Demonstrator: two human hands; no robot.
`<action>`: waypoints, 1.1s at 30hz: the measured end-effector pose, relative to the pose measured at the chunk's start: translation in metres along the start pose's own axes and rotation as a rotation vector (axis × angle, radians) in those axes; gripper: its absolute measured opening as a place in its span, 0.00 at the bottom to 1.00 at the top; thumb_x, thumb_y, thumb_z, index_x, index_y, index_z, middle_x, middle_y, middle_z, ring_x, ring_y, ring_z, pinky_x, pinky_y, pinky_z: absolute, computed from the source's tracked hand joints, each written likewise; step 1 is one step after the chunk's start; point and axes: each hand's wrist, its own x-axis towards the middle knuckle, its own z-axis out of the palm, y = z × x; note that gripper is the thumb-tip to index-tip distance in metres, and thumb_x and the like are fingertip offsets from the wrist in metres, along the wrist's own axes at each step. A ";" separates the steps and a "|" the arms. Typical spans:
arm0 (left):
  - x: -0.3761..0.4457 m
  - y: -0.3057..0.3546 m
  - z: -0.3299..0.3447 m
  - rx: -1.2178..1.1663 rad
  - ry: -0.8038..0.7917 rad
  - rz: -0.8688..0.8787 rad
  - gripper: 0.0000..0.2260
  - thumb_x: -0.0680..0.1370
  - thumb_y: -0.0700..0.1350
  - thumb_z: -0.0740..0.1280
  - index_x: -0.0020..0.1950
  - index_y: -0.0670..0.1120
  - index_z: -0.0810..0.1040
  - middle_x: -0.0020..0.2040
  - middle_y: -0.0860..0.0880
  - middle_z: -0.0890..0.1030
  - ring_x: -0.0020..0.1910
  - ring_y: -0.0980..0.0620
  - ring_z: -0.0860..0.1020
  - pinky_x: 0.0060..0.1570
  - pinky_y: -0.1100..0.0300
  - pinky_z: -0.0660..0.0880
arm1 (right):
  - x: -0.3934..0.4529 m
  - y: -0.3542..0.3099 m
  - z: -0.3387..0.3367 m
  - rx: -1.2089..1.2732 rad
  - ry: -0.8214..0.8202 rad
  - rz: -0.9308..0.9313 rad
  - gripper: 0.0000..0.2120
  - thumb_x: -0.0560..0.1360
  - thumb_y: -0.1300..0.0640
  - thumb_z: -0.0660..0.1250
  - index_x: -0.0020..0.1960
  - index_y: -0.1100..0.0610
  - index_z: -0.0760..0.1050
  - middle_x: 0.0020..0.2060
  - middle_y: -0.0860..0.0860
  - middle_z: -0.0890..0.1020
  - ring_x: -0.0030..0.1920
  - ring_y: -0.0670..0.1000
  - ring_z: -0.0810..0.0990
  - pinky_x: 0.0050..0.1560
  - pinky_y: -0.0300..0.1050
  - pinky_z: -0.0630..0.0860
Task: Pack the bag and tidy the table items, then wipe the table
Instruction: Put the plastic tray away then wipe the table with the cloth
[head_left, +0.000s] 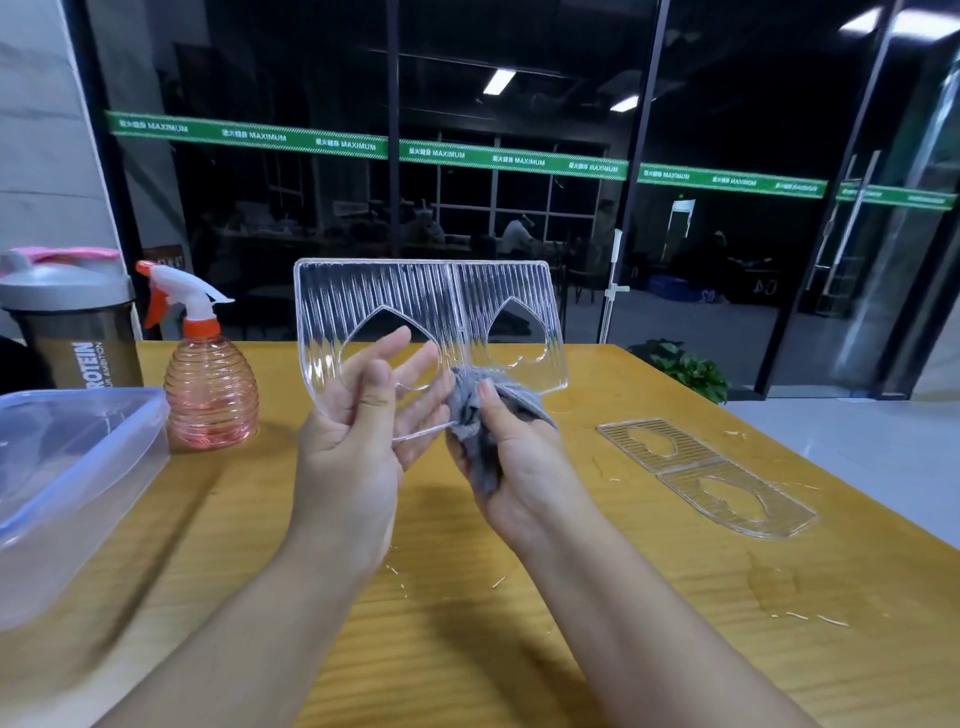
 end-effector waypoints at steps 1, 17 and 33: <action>-0.001 0.000 0.000 0.007 0.008 0.004 0.10 0.79 0.47 0.56 0.51 0.51 0.77 0.53 0.48 0.83 0.50 0.48 0.82 0.44 0.61 0.79 | 0.000 -0.001 -0.001 -0.044 0.005 -0.016 0.06 0.78 0.59 0.63 0.44 0.59 0.77 0.36 0.51 0.84 0.34 0.46 0.82 0.33 0.37 0.79; 0.015 0.016 -0.023 0.002 0.161 -0.059 0.12 0.82 0.48 0.55 0.45 0.45 0.73 0.42 0.45 0.85 0.36 0.44 0.83 0.29 0.62 0.79 | 0.004 -0.033 -0.022 -0.256 0.139 -0.164 0.08 0.76 0.57 0.66 0.52 0.61 0.76 0.41 0.53 0.85 0.35 0.49 0.84 0.38 0.42 0.80; 0.014 0.003 -0.026 0.032 0.128 -0.136 0.11 0.80 0.50 0.57 0.47 0.44 0.73 0.44 0.43 0.84 0.36 0.42 0.83 0.28 0.61 0.79 | 0.012 -0.041 -0.037 -0.719 0.294 -0.373 0.23 0.79 0.44 0.59 0.34 0.61 0.69 0.25 0.58 0.72 0.23 0.52 0.68 0.24 0.39 0.61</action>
